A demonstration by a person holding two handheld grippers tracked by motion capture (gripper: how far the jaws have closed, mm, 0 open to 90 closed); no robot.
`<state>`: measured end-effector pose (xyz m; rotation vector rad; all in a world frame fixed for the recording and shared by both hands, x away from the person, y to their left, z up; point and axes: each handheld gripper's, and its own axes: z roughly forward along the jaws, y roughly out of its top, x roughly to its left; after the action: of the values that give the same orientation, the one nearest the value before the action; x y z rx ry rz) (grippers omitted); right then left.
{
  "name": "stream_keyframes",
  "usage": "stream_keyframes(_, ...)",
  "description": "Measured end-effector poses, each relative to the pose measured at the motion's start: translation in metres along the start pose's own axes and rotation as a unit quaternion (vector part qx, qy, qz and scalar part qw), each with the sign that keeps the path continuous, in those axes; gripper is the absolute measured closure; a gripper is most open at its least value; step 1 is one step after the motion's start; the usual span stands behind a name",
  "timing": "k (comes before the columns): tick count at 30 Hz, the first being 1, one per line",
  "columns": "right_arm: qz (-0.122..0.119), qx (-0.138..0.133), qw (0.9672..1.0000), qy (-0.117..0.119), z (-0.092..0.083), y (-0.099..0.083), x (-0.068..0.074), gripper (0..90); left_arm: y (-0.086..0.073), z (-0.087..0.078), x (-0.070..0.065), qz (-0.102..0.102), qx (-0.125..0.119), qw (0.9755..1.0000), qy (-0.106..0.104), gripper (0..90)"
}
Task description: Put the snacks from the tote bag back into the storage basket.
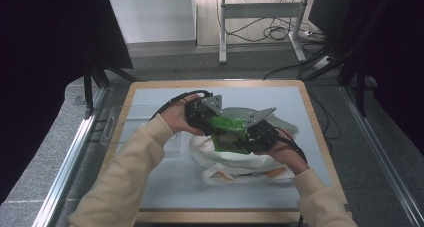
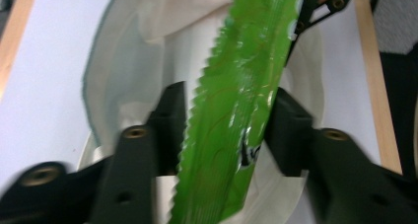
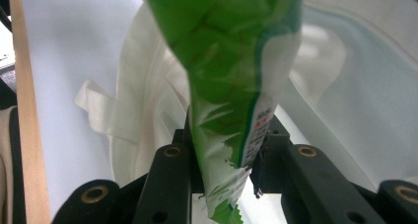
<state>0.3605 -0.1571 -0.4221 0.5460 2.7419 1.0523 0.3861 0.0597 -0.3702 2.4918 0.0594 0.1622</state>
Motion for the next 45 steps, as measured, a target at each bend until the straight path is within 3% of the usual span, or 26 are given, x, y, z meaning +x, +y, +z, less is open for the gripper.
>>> stream_keyframes(4,-0.001,0.002,1.0,-0.004,0.0,0.001,-0.001,71.9,0.001,0.001,-0.001,0.009,0.007,0.9999,0.0,72.4)
stream_keyframes(12,0.008,-0.015,0.9999,-0.003,-0.001,-0.001,-0.002,68.3,0.0,-0.001,-0.002,0.014,0.0,0.9999,0.006,75.6)
stream_keyframes(20,0.037,-0.057,0.9976,-0.013,-0.009,-0.01,-0.001,47.6,-0.008,-0.008,0.001,0.0,-0.004,0.9999,0.016,76.5)
stream_keyframes(21,0.05,-0.074,0.9957,-0.022,-0.014,-0.014,0.0,42.3,-0.013,-0.012,0.002,-0.006,-0.009,0.9998,0.018,76.5)
stream_keyframes(28,0.09,-0.112,0.9891,-0.031,-0.027,-0.03,0.004,38.4,-0.02,-0.027,0.003,-0.018,-0.021,0.9992,0.03,76.6)
stream_keyframes(39,0.15,-0.122,0.9792,-0.062,-0.031,-0.052,0.009,33.9,-0.021,-0.041,0.001,-0.033,-0.034,0.998,0.042,76.5)
stream_keyframes(45,0.157,-0.12,0.9784,-0.062,-0.028,-0.057,0.009,33.3,-0.025,-0.05,0.003,-0.041,-0.047,0.9969,0.048,76.5)
